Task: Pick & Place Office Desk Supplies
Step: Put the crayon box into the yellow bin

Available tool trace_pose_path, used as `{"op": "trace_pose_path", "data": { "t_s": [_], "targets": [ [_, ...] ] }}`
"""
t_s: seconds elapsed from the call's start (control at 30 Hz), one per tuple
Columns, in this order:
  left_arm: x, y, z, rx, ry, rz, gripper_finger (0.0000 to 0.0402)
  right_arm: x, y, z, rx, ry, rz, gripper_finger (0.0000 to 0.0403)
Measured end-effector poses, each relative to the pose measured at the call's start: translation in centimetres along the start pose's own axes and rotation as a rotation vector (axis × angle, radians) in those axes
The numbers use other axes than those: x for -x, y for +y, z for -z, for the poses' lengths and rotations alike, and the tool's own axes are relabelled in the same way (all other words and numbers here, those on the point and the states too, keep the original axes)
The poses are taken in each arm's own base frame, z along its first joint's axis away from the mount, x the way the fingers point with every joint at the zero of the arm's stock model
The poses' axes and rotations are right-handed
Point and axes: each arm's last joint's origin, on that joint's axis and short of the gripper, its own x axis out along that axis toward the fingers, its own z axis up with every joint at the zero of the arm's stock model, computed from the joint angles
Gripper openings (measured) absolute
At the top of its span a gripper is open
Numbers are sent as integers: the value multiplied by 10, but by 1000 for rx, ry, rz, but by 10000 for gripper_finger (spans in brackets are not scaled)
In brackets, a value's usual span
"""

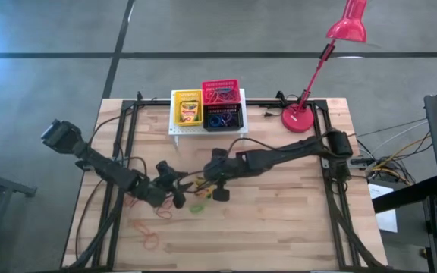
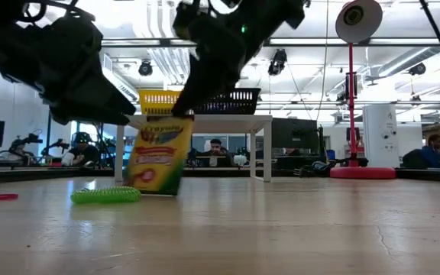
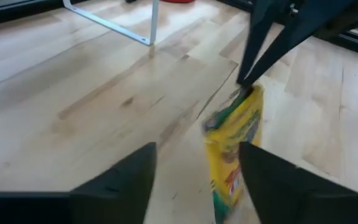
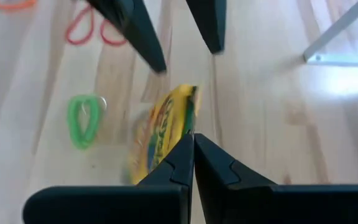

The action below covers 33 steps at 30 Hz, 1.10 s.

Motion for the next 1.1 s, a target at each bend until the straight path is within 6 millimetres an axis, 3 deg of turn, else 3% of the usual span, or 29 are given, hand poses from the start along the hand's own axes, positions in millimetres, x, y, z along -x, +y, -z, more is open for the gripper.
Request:
{"op": "trace_pose_path", "data": {
  "t_s": [0.23,0.53,0.7,0.87,1.1],
  "targets": [
    [-6,-1,4,-2,21,10,311,10,7,-4,34,-22,-13,8],
    [-33,-17,26,-147,-24,78,303,10,9,-4,42,-24,-21,8],
    [-41,-23,32,-180,-30,79,257,11,10,-4,43,-23,-36,8],
    [-43,-24,33,-190,-27,75,175,11,13,-5,66,-25,-151,12],
    [-43,-24,31,-181,-46,60,66,19,11,-8,35,-29,-138,77]
  ]
}}
